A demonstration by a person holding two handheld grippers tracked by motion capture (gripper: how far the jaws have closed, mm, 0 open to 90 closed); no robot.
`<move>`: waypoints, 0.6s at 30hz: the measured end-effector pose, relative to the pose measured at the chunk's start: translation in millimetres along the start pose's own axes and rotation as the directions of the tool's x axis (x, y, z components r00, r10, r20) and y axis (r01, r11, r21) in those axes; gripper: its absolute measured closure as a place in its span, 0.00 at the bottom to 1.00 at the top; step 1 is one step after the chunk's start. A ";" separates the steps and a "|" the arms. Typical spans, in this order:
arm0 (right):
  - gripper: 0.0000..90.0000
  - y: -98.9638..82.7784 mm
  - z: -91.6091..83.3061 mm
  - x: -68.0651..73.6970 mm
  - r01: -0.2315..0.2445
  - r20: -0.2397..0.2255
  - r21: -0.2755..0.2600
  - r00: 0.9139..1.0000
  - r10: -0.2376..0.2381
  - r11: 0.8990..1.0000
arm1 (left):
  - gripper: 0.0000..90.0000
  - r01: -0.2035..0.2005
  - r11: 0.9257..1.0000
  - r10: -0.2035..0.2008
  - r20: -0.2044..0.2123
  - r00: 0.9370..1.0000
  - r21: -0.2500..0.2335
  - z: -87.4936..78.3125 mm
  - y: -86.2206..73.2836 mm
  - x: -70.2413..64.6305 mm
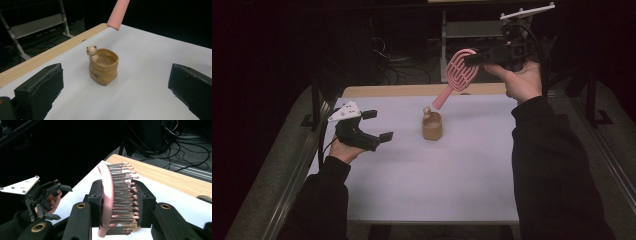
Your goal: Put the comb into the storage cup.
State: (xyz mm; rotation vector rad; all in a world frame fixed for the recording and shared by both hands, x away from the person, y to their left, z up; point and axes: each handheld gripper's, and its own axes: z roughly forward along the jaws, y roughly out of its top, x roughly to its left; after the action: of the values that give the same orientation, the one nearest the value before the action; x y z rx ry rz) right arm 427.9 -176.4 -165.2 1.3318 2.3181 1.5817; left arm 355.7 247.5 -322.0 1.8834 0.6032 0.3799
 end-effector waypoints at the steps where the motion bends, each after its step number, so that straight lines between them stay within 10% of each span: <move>1: 0.70 0.0 0.2 -1.3 -0.003 0.002 -0.002 1.000 0.003 1.000 | 0.00 0.001 1.000 -0.001 -0.003 1.000 -0.003 -1.5 -1.2 0.7; 18: 0.70 -5.6 26.0 -14.1 -0.018 0.015 0.037 1.000 0.017 0.999 | 0.00 0.023 0.999 -0.025 -0.058 0.998 -0.032 -22.3 -28.2 12.6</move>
State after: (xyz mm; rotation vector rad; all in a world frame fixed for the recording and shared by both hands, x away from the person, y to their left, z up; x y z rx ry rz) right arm 445.3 -167.0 -187.8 1.3708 2.3451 1.5351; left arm 348.0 280.2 -340.0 1.8391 0.6551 0.4273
